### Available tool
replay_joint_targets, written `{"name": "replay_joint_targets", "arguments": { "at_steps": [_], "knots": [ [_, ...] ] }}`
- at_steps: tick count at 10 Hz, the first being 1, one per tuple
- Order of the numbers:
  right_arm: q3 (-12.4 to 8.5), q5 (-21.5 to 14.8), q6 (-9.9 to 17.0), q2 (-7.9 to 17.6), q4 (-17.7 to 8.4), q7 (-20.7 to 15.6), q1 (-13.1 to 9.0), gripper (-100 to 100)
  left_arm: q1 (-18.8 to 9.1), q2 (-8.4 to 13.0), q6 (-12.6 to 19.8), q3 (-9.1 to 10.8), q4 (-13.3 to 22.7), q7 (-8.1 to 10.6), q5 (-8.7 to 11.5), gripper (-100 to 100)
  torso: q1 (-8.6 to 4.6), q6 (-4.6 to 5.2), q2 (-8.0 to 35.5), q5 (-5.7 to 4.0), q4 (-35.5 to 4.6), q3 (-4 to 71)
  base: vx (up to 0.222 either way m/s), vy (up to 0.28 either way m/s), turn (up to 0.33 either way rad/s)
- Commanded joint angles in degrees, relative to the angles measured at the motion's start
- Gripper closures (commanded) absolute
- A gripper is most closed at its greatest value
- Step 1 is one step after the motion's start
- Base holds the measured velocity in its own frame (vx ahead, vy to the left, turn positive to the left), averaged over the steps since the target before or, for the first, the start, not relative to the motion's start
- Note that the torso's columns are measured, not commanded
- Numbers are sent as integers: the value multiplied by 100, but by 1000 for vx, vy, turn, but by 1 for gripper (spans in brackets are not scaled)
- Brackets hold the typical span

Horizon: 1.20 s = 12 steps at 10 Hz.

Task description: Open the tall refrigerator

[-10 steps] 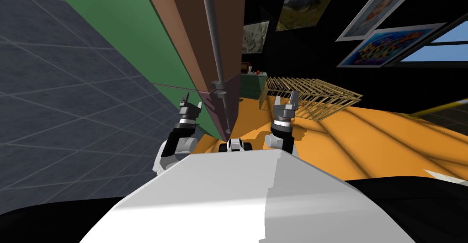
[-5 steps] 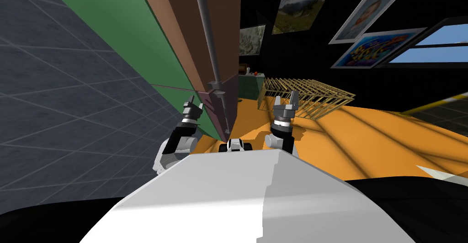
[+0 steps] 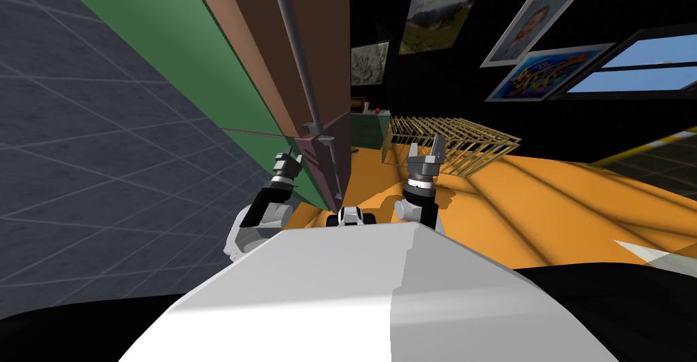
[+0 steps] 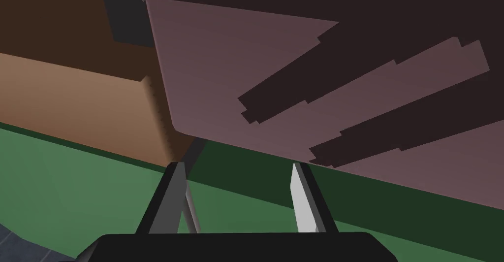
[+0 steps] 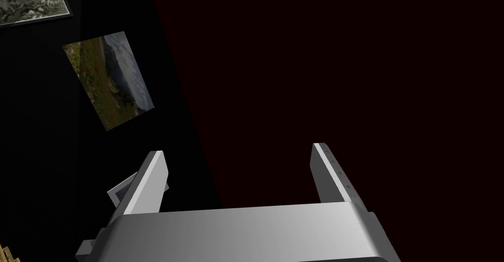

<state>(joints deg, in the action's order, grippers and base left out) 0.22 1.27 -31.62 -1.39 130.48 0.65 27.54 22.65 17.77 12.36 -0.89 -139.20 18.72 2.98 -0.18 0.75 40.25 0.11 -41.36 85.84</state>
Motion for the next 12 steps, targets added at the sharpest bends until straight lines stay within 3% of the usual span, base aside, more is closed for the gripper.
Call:
{"name": "replay_joint_targets", "arguments": {
  "at_steps": [1, 7, 12],
  "knots": [
    [0, 0, 0, 0, 0, 0, 0, 0, -37, 123, 411, -41, 30, 73, -36, -100, -2, 3, -4, 1, 4, 2, -5, -40, -78],
    [0, 0, 0, 0, 0, 0, 0, 0, -89, 294, 924, -31, -143, 166, -72, -100, -15, 20, -45, -1, 17, 29, -5, -34, -29],
    [0, 0, 0, 0, 0, 0, 0, 0, -153, 512, 1432, -19, -716, 261, -112, -100, -13, 21, -56, -1, 19, 38, -3, -32, -33]
  ]
}}
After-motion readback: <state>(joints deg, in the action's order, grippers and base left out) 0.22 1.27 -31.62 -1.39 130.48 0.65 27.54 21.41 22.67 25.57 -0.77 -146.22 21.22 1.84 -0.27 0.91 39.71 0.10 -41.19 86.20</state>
